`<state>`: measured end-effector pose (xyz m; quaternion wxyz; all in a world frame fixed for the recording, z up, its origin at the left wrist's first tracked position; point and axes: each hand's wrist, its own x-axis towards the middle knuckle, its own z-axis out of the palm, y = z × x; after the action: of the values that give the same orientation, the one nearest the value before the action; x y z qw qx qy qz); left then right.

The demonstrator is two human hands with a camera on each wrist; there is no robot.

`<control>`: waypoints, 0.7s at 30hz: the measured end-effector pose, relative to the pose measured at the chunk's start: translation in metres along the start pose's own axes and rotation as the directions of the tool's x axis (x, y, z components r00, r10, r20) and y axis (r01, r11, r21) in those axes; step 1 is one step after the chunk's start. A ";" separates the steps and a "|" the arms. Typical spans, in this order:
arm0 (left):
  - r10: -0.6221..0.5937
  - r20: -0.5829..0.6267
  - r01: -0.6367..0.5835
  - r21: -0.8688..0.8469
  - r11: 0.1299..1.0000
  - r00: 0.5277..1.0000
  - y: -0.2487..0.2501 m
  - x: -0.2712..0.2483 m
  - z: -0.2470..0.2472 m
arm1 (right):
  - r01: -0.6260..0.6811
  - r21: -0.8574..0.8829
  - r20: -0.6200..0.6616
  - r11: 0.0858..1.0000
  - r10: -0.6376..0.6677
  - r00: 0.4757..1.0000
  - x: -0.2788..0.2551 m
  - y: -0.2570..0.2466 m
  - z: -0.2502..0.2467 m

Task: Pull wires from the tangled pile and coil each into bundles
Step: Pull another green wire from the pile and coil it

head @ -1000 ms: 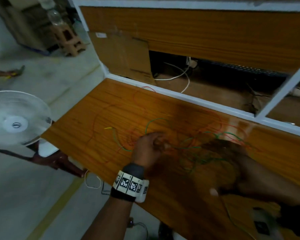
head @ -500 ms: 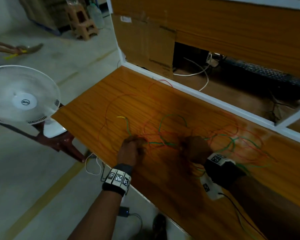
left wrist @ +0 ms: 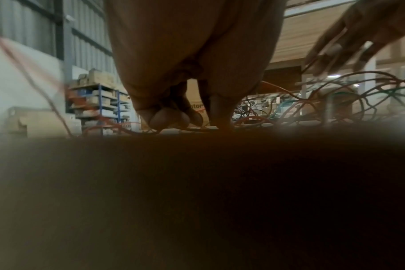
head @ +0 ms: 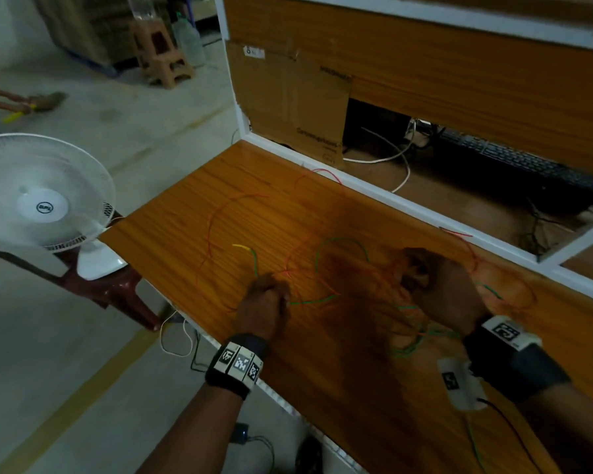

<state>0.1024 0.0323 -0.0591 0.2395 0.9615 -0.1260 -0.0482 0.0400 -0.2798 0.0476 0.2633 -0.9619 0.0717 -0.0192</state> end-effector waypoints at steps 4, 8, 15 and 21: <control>0.099 -0.027 -0.099 -0.002 0.995 0.995 0.008 -0.008 -0.006 | 0.064 0.041 0.022 0.997 -0.065 0.998 -0.006 -0.015 0.020; 0.156 -0.073 -0.163 -0.092 0.982 0.985 0.036 -0.027 -0.021 | 0.176 -0.028 0.008 0.984 -0.176 0.984 -0.007 -0.025 0.036; 0.133 -0.300 -0.232 -0.321 0.918 0.945 0.071 -0.041 -0.030 | 0.319 -0.009 0.114 0.948 -0.316 0.942 -0.009 -0.038 0.052; -0.070 -0.128 -0.018 -0.587 0.809 0.989 0.060 -0.045 -0.017 | 0.142 0.088 0.084 0.986 -0.149 0.985 0.009 -0.005 0.023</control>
<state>0.0486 0.0002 -0.0143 0.5323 0.8431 -0.0743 -0.0188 0.0512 -0.2649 0.0308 0.3032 -0.9529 -0.0115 0.0020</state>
